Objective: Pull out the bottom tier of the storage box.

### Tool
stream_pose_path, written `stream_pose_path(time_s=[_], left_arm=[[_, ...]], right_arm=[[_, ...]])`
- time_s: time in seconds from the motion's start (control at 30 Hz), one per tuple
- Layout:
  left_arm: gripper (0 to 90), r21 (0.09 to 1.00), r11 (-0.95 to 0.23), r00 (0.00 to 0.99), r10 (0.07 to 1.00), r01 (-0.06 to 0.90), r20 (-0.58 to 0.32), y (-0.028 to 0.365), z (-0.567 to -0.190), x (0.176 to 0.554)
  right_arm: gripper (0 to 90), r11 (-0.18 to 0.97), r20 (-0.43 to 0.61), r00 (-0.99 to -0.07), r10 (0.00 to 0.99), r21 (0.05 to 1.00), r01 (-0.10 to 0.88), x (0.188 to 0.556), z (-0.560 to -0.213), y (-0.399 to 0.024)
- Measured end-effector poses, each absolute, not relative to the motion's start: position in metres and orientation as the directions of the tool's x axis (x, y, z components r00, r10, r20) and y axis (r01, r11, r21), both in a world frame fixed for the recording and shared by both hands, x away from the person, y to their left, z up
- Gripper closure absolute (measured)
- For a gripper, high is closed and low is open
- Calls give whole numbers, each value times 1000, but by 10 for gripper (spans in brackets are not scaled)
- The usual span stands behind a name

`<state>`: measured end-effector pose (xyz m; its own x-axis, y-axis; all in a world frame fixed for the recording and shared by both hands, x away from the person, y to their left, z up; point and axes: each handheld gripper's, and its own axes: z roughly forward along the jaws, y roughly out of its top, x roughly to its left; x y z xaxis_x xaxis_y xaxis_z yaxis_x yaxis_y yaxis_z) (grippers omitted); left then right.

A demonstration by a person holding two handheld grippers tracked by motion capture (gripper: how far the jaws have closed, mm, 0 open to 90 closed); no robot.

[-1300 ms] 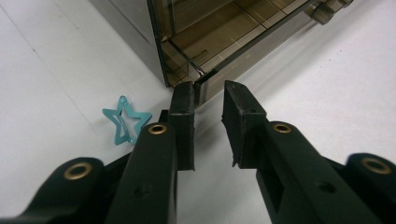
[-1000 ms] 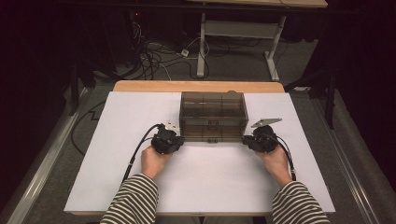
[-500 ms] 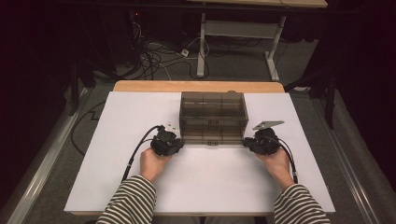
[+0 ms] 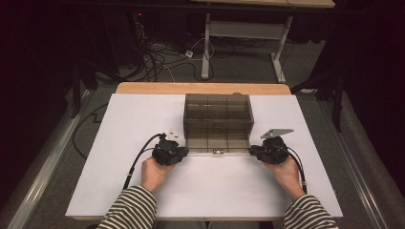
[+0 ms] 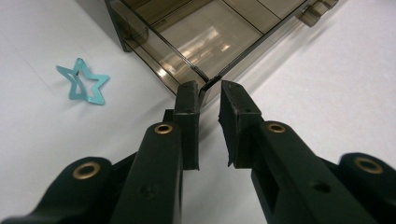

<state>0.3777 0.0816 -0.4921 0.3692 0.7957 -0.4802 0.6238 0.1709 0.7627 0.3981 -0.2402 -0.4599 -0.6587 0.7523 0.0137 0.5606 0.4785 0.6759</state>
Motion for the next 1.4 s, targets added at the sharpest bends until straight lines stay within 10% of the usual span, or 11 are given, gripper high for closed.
stream_pose_path(time_s=[1.4], left_arm=[[754, 760, 137, 402, 781, 635, -477, 84, -489, 338]], right_arm=[[786, 470, 47, -684, 728, 692, 548, 358, -465, -248]])
